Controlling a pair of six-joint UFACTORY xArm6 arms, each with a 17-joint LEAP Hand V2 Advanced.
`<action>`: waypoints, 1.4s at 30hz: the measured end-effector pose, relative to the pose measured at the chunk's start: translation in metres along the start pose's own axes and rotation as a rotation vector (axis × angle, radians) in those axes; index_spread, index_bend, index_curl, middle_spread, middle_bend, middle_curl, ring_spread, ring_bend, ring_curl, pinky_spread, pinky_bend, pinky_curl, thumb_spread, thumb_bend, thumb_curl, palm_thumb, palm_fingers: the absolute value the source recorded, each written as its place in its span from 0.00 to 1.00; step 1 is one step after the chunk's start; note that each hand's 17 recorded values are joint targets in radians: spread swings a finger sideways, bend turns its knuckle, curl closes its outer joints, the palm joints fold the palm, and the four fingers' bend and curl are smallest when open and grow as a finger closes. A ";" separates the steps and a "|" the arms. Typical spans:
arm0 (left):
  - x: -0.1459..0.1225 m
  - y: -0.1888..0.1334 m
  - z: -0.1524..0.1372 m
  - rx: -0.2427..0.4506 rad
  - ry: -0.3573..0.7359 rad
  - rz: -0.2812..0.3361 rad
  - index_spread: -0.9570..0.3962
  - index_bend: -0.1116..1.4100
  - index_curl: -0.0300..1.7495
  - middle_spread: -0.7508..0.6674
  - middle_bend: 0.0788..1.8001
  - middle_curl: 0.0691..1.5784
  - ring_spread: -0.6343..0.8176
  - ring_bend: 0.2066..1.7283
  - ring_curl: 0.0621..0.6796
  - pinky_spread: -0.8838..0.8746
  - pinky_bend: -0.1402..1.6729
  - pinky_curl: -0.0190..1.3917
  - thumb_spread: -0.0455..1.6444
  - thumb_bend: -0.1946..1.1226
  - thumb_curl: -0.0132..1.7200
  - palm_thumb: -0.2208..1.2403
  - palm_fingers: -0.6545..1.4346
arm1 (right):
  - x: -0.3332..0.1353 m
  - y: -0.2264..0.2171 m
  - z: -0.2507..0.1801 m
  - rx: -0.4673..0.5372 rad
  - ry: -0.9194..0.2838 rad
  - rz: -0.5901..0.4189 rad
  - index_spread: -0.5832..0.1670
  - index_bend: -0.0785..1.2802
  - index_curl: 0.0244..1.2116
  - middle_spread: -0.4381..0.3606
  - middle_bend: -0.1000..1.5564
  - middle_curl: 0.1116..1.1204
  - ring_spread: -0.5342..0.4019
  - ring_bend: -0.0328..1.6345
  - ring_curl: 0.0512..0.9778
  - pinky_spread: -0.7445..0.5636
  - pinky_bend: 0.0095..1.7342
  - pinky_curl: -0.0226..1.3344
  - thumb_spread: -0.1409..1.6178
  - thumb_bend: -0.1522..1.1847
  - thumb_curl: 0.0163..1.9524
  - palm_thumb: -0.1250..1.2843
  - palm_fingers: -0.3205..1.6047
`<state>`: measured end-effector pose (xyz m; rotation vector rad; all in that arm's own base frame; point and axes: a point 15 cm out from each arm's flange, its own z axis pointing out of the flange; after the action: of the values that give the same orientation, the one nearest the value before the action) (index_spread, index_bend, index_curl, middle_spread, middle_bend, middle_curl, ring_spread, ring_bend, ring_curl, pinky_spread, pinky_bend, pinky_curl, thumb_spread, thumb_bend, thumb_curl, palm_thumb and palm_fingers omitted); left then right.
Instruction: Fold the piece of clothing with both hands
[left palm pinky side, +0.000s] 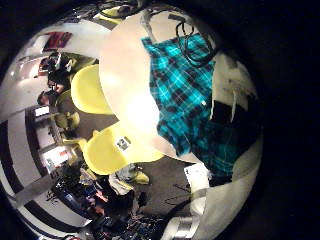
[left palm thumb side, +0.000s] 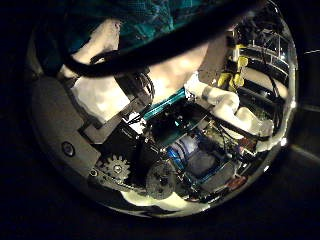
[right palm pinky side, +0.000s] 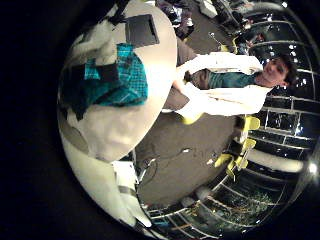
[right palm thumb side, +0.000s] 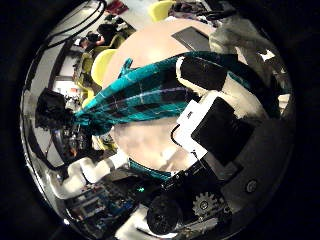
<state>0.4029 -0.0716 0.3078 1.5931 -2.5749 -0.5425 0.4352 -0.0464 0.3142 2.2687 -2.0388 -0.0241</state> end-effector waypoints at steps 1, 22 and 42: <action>-0.003 -0.014 0.003 0.007 -0.003 -0.005 0.32 0.19 0.86 0.05 0.43 0.72 0.11 0.75 0.72 0.13 0.68 0.52 0.72 0.14 0.30 0.68 0.73 | 0.000 -0.009 0.009 -0.021 -0.003 0.001 0.32 0.87 0.80 0.31 0.86 0.84 0.32 0.92 0.77 0.45 0.93 0.46 0.76 0.11 0.36 0.79 0.60; -0.036 -0.187 0.064 0.121 -0.002 -0.103 0.36 0.16 0.78 0.10 0.31 0.66 0.11 0.66 0.72 0.14 0.61 0.54 0.70 0.11 0.27 0.59 0.49 | 0.049 -0.118 0.138 -0.172 -0.034 0.149 0.31 0.72 0.77 0.28 0.85 0.78 0.31 0.92 0.78 0.41 0.85 0.57 0.79 0.10 0.34 0.67 0.51; -0.040 -0.125 -0.008 0.248 0.088 -0.148 0.66 0.17 0.39 0.66 0.06 0.33 0.52 0.42 0.44 0.59 0.37 0.42 0.63 0.13 0.19 0.33 0.30 | 0.138 -0.074 0.004 0.062 -0.044 0.173 0.26 0.22 0.37 0.38 0.33 0.33 0.64 0.51 0.37 0.83 0.46 0.31 0.80 0.10 0.19 0.35 0.19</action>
<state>0.5303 -0.0885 0.2797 1.8479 -2.5547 -0.1599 0.5230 -0.1762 0.3117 2.1357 -2.2811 0.0019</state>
